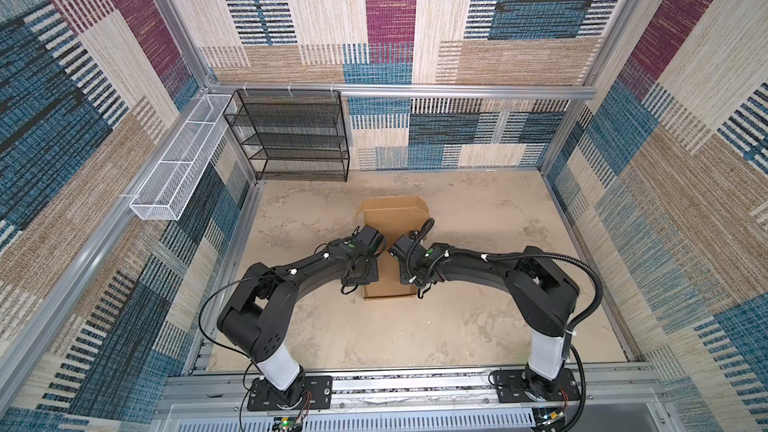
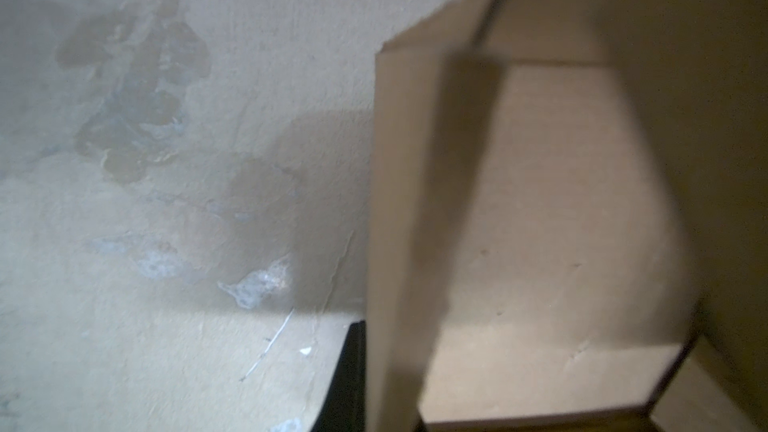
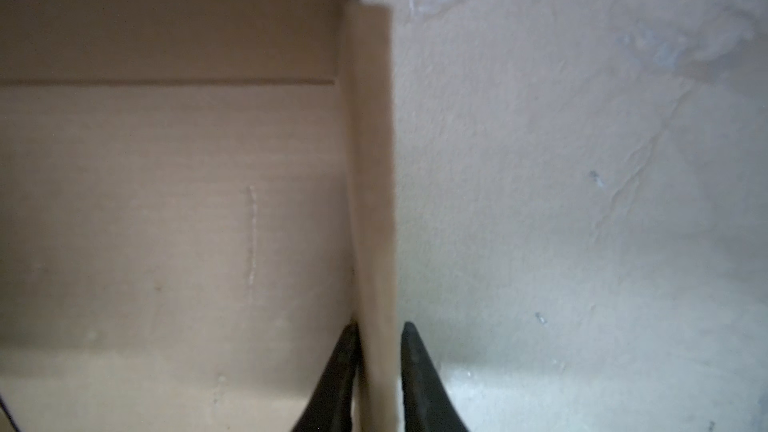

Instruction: Fold the paper box

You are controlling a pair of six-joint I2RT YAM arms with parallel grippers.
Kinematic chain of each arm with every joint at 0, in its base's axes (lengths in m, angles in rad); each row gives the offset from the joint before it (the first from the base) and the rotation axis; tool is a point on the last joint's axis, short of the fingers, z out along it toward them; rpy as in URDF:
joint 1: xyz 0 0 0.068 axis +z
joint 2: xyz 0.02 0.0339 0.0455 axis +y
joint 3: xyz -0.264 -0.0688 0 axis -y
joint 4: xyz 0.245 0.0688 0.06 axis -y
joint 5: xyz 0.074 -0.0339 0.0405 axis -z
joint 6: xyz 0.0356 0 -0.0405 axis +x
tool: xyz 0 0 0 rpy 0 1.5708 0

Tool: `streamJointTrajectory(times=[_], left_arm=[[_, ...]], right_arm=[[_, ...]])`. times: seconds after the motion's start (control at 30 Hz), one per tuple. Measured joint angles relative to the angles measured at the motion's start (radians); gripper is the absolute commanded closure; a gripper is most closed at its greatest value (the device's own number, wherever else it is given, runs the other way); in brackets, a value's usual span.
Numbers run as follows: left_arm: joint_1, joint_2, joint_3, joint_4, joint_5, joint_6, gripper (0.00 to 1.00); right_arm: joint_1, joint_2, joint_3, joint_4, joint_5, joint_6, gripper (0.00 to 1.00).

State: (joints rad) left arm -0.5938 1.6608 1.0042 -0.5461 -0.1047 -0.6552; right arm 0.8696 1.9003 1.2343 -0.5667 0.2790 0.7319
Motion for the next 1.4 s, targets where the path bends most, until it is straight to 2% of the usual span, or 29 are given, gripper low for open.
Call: streamJointTrajectory(times=[0.6,0.7,0.83,0.93,1.3,1.4], left_arm=[[0.0,0.003,0.0,0.005,0.007,0.0,0.99],[0.0,0.005,0.0,0.007,0.007,0.0,0.99],[0.0,0.008,0.003,0.005,0.007,0.0,0.99],[0.0,0.009,0.009,0.003,0.005,-0.001,0.99],[0.0,0.008,0.01,0.006,0.006,-0.001,0.99],[0.0,0.008,0.01,0.006,0.006,-0.001,0.92]], right_arm=[[0.005,0.043,0.05,-0.049,0.023,0.003,0.99],[0.006,0.046,0.055,-0.053,0.028,0.003,0.92],[0.005,0.046,0.055,-0.06,0.041,0.003,0.78],[0.005,0.04,0.063,-0.076,0.055,0.002,0.72],[0.004,0.0,0.079,-0.101,0.087,-0.015,0.64],[0.004,-0.003,0.079,-0.101,0.087,-0.026,0.63]])
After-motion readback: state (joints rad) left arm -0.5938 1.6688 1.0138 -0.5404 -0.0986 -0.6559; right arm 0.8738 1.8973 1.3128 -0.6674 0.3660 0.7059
